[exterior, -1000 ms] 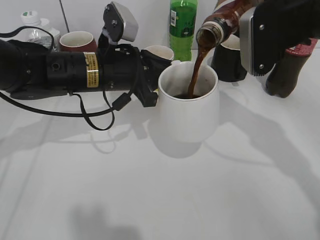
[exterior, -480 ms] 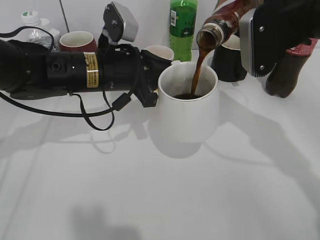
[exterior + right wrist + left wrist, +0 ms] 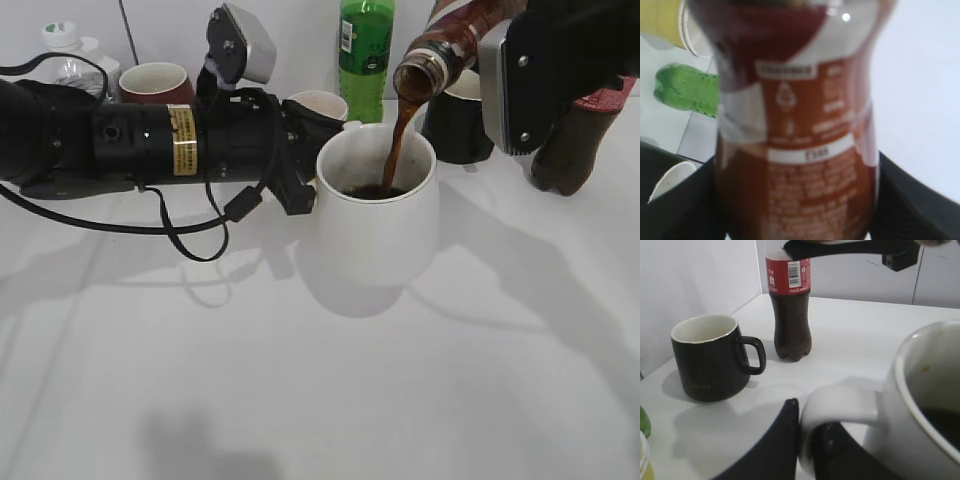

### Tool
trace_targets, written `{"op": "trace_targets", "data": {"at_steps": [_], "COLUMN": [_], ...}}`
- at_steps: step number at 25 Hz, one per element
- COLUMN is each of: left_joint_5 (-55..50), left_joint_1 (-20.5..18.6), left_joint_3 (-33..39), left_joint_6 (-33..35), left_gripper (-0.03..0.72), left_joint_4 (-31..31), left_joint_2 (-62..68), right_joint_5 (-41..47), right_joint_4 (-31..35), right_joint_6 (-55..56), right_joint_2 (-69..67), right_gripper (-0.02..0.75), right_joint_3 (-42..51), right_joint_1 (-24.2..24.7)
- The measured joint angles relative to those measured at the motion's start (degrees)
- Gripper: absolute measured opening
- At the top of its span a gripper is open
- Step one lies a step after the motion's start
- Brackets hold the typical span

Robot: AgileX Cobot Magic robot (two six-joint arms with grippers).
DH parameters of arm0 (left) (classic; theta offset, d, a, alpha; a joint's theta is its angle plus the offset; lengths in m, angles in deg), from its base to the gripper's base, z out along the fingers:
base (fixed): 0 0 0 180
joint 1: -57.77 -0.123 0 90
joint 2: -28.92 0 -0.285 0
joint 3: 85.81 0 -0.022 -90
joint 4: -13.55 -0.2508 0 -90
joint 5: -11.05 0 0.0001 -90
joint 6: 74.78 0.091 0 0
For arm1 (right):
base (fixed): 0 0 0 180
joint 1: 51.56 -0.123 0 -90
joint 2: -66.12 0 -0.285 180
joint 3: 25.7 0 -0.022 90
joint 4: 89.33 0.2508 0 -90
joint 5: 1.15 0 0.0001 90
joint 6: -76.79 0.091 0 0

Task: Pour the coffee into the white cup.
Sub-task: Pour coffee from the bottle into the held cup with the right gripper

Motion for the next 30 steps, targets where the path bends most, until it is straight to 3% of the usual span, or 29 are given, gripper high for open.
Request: {"op": "trace_targets", "data": {"at_steps": [14, 30], "left_joint_5": [0.4, 0.4], "left_joint_1": [0.0, -1.1], "left_joint_3": [0.0, 0.0], "left_joint_6": [0.0, 0.0], "left_gripper": [0.045, 0.045], "left_joint_4": [-0.1, 0.0], "left_joint_2": [0.0, 0.0], "right_joint_5": [-0.2, -9.2], "right_joint_4": [0.0, 0.1], "right_joint_6": [2.0, 40.0], "right_joint_2": [0.0, 0.0], "right_gripper": [0.533, 0.533], "right_joint_3": [-0.1, -0.1], "right_joint_1": [0.0, 0.0]}}
